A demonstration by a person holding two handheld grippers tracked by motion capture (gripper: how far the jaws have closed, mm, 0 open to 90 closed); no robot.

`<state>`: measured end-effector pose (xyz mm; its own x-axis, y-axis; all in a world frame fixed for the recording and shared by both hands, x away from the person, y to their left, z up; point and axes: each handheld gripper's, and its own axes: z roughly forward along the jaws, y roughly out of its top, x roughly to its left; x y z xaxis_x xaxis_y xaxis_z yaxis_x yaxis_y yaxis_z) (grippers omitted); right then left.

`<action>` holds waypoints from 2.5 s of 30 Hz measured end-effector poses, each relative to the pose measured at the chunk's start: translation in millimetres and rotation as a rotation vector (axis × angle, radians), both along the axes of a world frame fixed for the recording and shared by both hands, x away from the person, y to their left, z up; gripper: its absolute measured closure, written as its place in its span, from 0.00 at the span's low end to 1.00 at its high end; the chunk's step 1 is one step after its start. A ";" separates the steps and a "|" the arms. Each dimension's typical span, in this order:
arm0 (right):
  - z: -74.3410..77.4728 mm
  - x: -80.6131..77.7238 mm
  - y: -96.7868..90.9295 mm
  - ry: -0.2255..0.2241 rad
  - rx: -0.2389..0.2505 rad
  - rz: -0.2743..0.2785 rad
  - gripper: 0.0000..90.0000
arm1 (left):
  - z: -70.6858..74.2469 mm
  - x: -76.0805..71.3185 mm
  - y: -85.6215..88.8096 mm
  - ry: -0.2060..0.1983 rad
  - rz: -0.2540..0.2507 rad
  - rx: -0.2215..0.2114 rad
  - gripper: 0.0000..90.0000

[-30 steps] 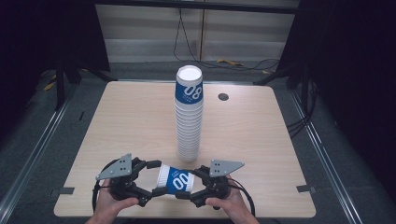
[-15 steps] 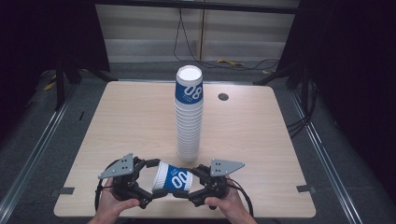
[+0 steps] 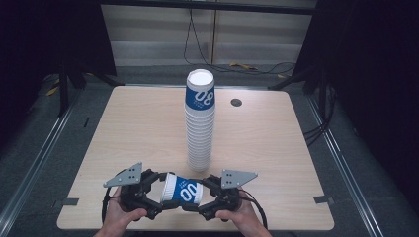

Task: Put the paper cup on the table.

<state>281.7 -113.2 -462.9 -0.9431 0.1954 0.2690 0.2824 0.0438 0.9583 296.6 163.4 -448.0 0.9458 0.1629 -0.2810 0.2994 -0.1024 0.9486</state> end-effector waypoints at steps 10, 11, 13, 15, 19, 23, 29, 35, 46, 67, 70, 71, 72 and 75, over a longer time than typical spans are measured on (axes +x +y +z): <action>1.4 -0.7 -0.5 -0.047 -0.082 -0.003 0.27 | 1.4 2.1 -0.1 -0.022 -0.041 0.051 0.19; 1.6 -0.5 -0.3 -0.047 -0.092 -0.005 0.26 | 1.6 1.9 -0.5 -0.023 -0.039 0.054 0.19; 1.7 -0.1 0.8 -0.047 -0.116 -0.009 0.24 | 2.0 1.3 -0.5 -0.032 -0.027 0.060 0.20; 0.8 0.2 2.3 -0.048 -0.150 -0.010 0.23 | 2.2 1.9 0.5 -0.021 -0.025 0.065 0.21; -1.2 2.0 3.7 -0.037 -0.169 -0.017 0.21 | 2.4 2.5 2.3 -0.016 -0.015 0.069 0.21; -2.1 4.2 3.3 -0.035 -0.195 -0.033 0.17 | 3.8 4.0 3.8 -0.018 -0.009 0.076 0.21; -3.1 5.3 -0.1 -0.028 -0.224 -0.062 0.15 | 5.9 5.5 4.2 -0.015 0.000 0.079 0.21; -3.4 5.9 -3.4 -0.021 -0.245 -0.079 0.16 | 6.4 7.0 4.9 -0.003 0.008 0.088 0.21; -2.8 6.8 -10.6 -0.013 -0.283 -0.121 0.16 | 9.8 10.1 7.9 -0.006 0.031 0.121 0.20; 6.5 -8.8 -50.6 -0.049 -0.328 -0.345 0.15 | 15.8 12.4 22.2 -0.002 0.196 0.258 0.20; 8.5 -13.5 -59.8 -0.056 -0.328 -0.382 0.15 | 18.4 13.0 25.7 -0.012 0.219 0.271 0.20; 8.8 -14.3 -62.1 -0.060 -0.327 -0.387 0.15 | 19.9 14.8 28.3 -0.011 0.234 0.275 0.20; 9.2 -16.3 -66.7 -0.056 -0.326 -0.396 0.15 | 20.8 16.1 29.7 -0.009 0.238 0.275 0.20; 8.4 -18.0 -75.7 -0.051 -0.318 -0.423 0.16 | 23.0 23.0 35.7 0.018 0.256 0.293 0.20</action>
